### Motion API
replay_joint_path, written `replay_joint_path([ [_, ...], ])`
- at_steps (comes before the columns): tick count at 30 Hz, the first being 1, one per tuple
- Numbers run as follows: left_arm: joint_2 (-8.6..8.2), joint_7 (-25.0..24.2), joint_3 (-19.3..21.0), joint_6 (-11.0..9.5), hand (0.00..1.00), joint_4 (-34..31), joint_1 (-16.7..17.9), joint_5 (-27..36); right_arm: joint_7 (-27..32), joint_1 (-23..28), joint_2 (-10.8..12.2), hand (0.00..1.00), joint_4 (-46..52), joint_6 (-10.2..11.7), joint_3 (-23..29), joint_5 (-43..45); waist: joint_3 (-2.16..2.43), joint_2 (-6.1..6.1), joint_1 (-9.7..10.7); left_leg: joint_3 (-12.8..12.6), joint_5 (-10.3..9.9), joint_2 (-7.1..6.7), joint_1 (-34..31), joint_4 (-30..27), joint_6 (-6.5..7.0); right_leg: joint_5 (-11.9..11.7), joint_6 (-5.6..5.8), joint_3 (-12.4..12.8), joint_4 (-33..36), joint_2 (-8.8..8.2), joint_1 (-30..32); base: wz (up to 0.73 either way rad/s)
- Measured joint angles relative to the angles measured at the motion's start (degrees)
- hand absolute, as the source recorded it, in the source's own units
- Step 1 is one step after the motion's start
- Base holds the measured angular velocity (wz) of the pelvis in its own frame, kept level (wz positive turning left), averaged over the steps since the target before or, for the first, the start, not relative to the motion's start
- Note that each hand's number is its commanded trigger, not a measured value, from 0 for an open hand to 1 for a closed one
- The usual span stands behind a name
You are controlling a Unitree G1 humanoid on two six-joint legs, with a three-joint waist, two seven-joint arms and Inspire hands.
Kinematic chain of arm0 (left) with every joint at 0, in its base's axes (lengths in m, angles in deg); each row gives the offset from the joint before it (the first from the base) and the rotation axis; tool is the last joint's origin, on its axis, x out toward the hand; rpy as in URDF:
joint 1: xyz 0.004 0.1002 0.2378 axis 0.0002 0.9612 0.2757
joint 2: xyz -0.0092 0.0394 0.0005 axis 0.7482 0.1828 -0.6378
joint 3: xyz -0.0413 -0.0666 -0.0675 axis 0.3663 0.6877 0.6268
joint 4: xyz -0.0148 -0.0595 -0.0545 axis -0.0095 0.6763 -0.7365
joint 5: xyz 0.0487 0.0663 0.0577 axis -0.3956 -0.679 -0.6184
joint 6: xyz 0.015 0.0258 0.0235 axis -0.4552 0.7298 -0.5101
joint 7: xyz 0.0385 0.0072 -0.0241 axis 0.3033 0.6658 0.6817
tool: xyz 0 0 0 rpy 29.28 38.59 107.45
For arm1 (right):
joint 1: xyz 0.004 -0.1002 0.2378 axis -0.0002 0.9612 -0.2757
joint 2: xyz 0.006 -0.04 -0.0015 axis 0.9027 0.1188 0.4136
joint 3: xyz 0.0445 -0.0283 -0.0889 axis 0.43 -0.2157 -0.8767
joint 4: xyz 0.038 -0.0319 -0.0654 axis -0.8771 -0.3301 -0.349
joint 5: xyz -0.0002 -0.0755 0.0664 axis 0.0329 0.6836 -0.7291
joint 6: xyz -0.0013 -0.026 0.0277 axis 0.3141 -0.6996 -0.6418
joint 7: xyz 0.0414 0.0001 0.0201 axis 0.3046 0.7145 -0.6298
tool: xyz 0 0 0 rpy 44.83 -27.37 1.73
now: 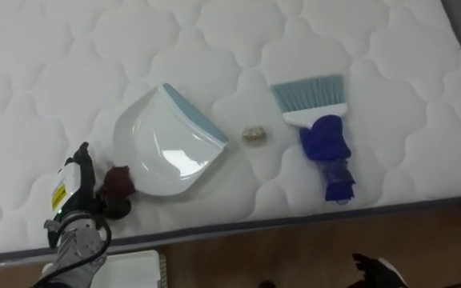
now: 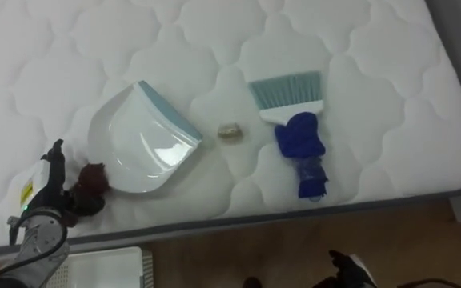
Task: Clean bed
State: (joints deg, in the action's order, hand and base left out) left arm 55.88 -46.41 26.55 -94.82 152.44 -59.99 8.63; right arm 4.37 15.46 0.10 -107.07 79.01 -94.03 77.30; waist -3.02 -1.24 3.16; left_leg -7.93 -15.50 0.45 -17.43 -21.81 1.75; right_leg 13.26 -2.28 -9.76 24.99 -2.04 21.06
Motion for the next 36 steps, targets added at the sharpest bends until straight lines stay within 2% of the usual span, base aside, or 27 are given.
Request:
replay_joint_path([
  [3,0.00,-0.01,-0.10,0.00,0.00,0.08,-0.61,0.41,0.01,-0.25,0.01,0.00,0.16,0.37,-0.05,0.01,-0.13,0.12,0.02,-1.19,-0.01,0.31,-1.70,-0.71,0.02,0.00,-0.01,-0.33,0.20,-0.09,1.48,0.00],
  [7,-0.02,0.00,-0.26,0.01,0.00,0.17,-0.77,0.79,-0.02,-0.65,0.01,0.00,0.28,0.41,-0.05,0.01,-0.34,-0.04,0.59,-1.46,-0.05,0.66,-3.88,-3.50,0.06,-0.01,-0.02,-0.82,0.89,-0.25,2.63,0.00],
  [11,-0.02,0.00,-0.32,0.02,0.00,0.35,-1.35,0.79,-0.04,-1.70,0.03,0.00,0.31,0.45,-0.09,0.00,-1.25,-0.24,1.19,-1.93,-0.11,0.83,-4.87,-4.09,0.15,-0.01,-0.03,-1.44,2.06,-0.50,3.97,-0.03],
  [12,-0.02,0.00,-0.32,0.02,0.00,0.66,-1.60,0.81,-0.02,-2.06,0.04,0.00,0.31,0.45,-0.08,-0.06,-1.35,-0.25,1.17,-2.55,-0.11,0.99,-5.62,-4.74,0.15,0.01,-0.10,-1.63,2.29,-0.60,4.53,-0.07],
  [19,-0.06,-0.21,0.01,0.28,0.00,2.37,-1.90,2.36,0.04,-2.14,0.08,0.00,0.33,0.26,-1.15,-1.77,-1.38,-0.23,1.20,-2.78,-0.23,1.28,-8.34,-8.01,0.34,0.12,-0.40,-1.70,4.18,-0.94,6.62,-0.02],
  [28,-0.25,-0.73,-0.13,0.53,0.00,2.70,-3.45,2.40,0.17,-2.00,0.09,0.00,0.39,0.02,-2.09,-3.41,-1.37,-0.24,1.38,-2.77,-1.07,1.25,-9.98,-9.95,1.67,0.10,-0.98,-1.80,6.27,-1.35,8.28,0.01],
  [30,-0.27,-0.88,-0.14,1.09,0.00,2.70,-3.87,2.34,0.29,-1.97,-0.03,0.00,0.66,-0.24,-2.14,-3.94,-1.33,-0.29,1.45,-2.86,-1.66,1.03,-10.37,-9.94,2.54,0.19,-1.12,-1.81,8.05,-1.81,9.65,0.00],
  [36,-0.30,-1.25,-0.22,2.82,0.00,3.57,-4.27,2.38,0.31,-0.51,-0.16,0.00,0.85,-0.90,-2.25,-4.57,-1.25,-0.42,1.36,-3.10,-2.04,1.04,-12.94,-12.82,3.10,0.38,-1.32,-1.71,10.21,-2.49,11.89,-0.01],
])
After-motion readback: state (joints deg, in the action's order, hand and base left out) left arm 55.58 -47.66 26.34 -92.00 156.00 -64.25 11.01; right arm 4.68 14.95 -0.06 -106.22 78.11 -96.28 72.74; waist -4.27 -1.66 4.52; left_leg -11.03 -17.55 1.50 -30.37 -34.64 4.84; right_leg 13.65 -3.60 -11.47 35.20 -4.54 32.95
